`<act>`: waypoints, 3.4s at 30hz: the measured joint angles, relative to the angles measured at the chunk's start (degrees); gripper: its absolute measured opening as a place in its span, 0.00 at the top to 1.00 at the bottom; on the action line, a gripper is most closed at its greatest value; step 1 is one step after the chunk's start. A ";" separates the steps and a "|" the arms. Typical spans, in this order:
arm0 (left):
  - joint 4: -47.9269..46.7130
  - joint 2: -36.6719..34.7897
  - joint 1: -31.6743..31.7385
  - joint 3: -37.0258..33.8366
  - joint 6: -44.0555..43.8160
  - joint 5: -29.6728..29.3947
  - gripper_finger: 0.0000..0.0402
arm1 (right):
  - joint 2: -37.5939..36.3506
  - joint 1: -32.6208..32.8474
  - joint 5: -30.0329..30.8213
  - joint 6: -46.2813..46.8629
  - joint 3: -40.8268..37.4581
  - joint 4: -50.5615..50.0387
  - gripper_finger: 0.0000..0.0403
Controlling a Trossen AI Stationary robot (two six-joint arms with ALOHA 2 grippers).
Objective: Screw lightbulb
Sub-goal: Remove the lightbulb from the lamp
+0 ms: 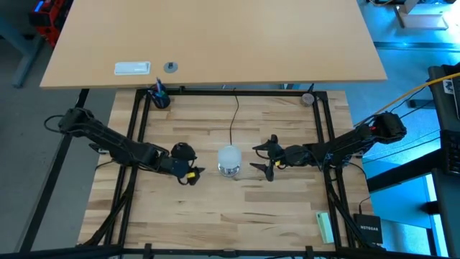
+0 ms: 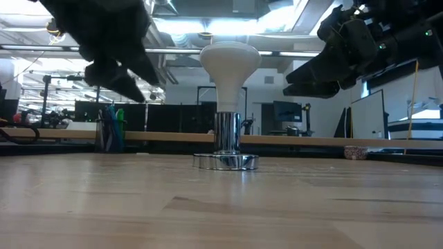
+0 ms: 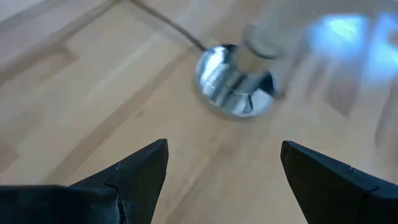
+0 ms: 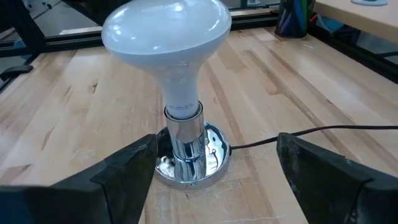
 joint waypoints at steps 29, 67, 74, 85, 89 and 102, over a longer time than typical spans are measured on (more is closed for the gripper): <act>70.78 24.39 3.80 -11.82 25.41 -0.78 0.25 | 0.00 -0.02 -1.42 2.99 0.02 -2.58 0.18; 70.08 29.93 11.86 -0.95 36.92 3.29 0.61 | 0.00 -0.01 -1.36 1.40 0.02 -2.76 0.18; 71.04 23.01 10.66 -0.95 38.38 3.83 0.62 | -1.57 -0.02 -6.31 1.15 2.05 -2.74 0.18; 71.03 14.31 10.16 -0.93 39.55 -6.21 0.62 | -2.84 0.00 -2.26 -0.28 11.83 -14.25 0.18; 70.93 14.30 10.16 -0.93 38.39 -9.33 0.62 | -2.84 0.00 1.24 -0.34 16.26 -24.35 0.18; 71.27 14.30 9.52 -0.93 40.41 -10.90 0.62 | -2.82 -0.17 1.46 29.79 10.78 -16.63 0.18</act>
